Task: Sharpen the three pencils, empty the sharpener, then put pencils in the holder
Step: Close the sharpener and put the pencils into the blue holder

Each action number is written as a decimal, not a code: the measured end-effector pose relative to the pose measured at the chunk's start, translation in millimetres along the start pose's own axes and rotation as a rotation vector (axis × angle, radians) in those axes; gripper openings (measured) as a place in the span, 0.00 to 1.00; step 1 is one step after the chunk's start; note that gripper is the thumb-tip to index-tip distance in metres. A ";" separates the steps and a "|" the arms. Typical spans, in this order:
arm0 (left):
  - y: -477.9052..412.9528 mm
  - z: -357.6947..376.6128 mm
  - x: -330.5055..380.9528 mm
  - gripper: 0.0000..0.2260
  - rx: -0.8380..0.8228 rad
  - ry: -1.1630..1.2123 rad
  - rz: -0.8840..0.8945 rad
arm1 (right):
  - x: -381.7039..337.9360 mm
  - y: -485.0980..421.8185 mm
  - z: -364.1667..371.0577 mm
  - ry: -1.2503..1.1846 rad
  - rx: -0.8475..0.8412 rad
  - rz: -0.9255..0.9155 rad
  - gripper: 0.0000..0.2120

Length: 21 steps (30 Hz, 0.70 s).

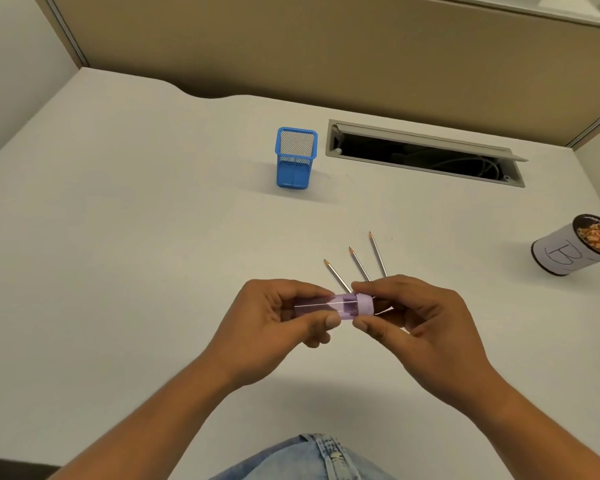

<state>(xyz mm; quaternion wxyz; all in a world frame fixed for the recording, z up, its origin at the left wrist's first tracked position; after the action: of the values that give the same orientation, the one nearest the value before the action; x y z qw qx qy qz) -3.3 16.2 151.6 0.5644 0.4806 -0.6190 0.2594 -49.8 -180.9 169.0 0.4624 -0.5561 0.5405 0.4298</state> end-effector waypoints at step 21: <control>-18.3 42.8 -28.6 0.11 0.059 -0.465 0.102 | 55.8 0.5 -31.3 0.065 -0.057 0.052 0.13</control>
<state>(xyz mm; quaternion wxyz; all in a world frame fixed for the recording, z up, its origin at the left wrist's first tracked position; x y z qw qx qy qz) -9.1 -19.6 110.7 0.3784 0.5119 -0.7480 0.1879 -48.4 -222.9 120.7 0.4171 -0.5685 0.5571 0.4387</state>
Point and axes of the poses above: each hand's wrist, its own y-axis away from the middle knuckle, its own z-axis out of the palm, x = y × z, the point moved 1 cm from there along -y, towards the middle knuckle, and after that the axes turned 12 degrees about -y, right-handed, at the moved point
